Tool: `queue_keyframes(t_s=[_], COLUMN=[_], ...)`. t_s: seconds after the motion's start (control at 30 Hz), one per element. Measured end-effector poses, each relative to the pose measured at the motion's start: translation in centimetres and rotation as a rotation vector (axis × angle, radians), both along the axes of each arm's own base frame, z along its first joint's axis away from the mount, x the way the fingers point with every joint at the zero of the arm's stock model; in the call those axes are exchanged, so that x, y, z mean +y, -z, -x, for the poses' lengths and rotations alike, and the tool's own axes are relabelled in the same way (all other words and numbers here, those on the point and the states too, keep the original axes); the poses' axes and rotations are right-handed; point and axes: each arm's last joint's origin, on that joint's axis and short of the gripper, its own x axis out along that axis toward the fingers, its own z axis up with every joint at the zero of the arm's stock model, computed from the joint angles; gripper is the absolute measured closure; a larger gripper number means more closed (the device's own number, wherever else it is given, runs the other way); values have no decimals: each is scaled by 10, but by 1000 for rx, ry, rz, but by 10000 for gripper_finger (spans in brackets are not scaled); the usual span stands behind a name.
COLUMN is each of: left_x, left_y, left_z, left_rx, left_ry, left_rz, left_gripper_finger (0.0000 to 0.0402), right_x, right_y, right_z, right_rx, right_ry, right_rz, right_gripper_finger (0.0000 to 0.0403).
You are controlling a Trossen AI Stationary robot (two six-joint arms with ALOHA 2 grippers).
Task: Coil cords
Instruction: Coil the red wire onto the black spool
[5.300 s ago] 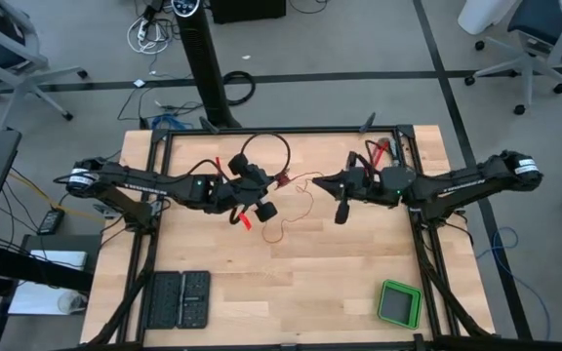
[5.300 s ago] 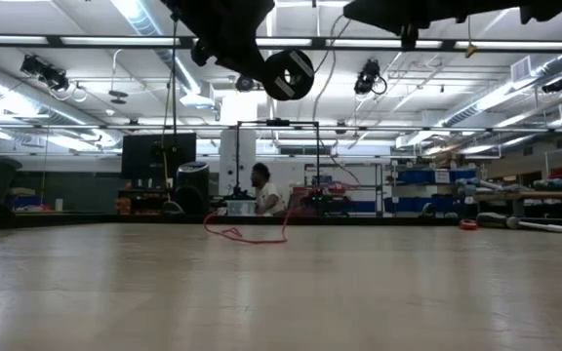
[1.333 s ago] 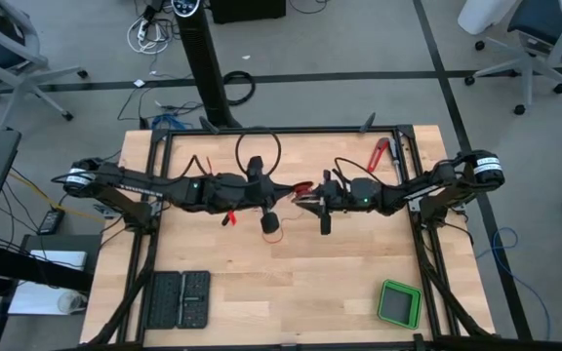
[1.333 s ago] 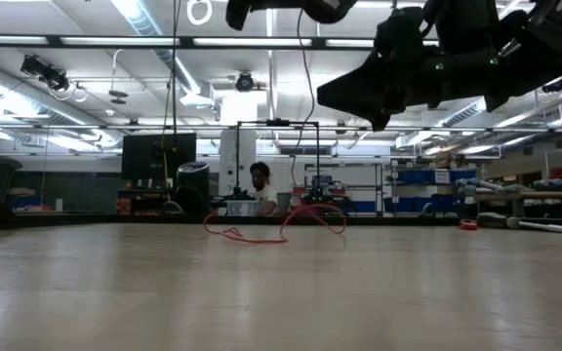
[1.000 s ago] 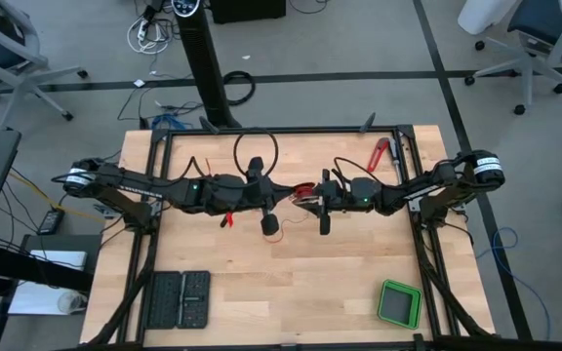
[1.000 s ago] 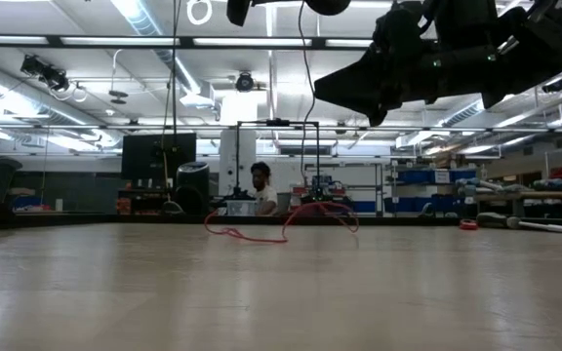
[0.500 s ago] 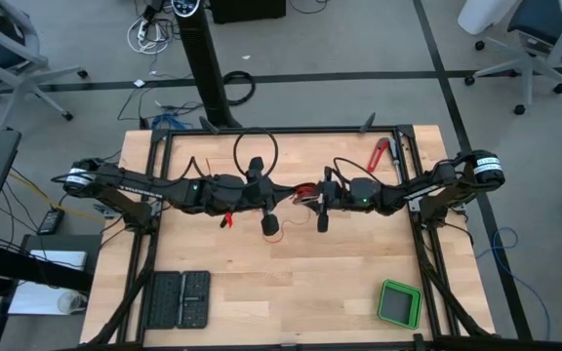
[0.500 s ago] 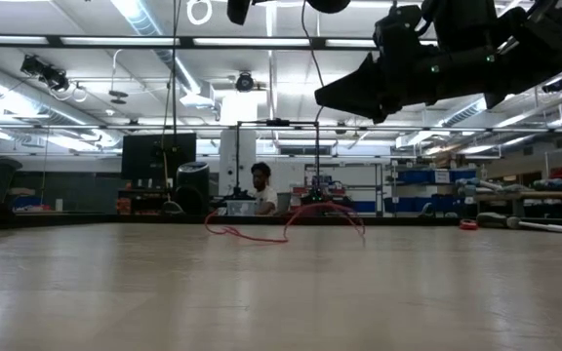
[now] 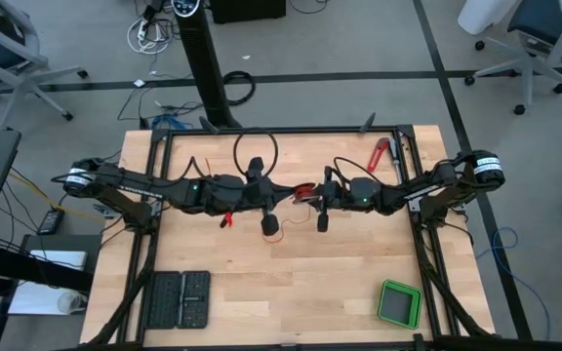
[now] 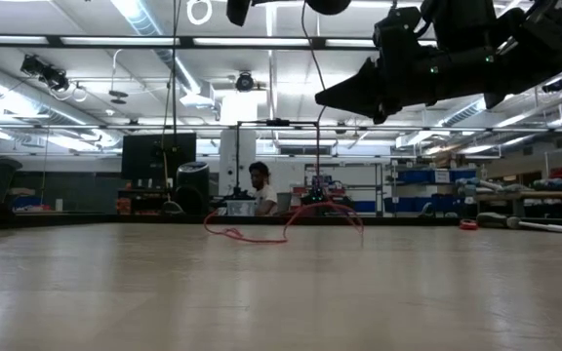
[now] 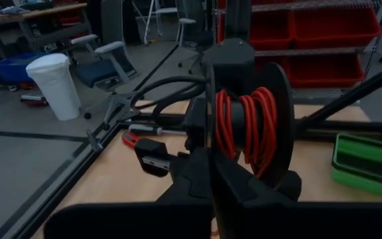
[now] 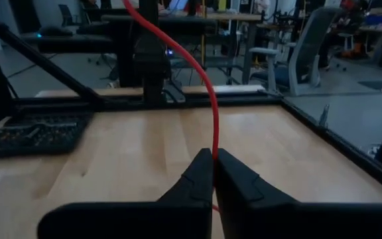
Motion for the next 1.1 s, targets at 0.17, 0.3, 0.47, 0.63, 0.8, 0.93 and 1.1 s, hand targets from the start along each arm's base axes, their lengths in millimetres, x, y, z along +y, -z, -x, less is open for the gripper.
queue_keyframes(t_s=[0.17, 0.3, 0.47, 0.63, 0.8, 0.93, 1.1], left_x=[1, 3, 4, 6, 11, 15, 17], left_y=[7, 13, 20, 28, 33, 36, 46], left_z=[2, 4, 7, 11, 7, 1, -10], left_rx=[74, 144, 219, 313, 322, 301, 297], left_ry=[-35, -89, -123, -132, -150, -166, -184], left_rz=[-15, -40, -64, -84, -78, -72, -66], left_gripper_finger=[400, 400, 400, 400, 400, 400, 400], right_x=[0, -2, -5, -4, 8, 17, 24], right_y=[2, -2, -16, -41, -63, -72, -85], right_z=[3, 13, 33, 50, 57, 57, 55], right_rx=[63, 159, 241, 165, 2, -89, -132], right_ry=[4, 75, 154, 170, 107, 33, 4], right_rz=[-11, 7, 61, 79, 65, 53, 24], right_gripper_finger=[399, 400, 401, 401, 401, 401, 401])
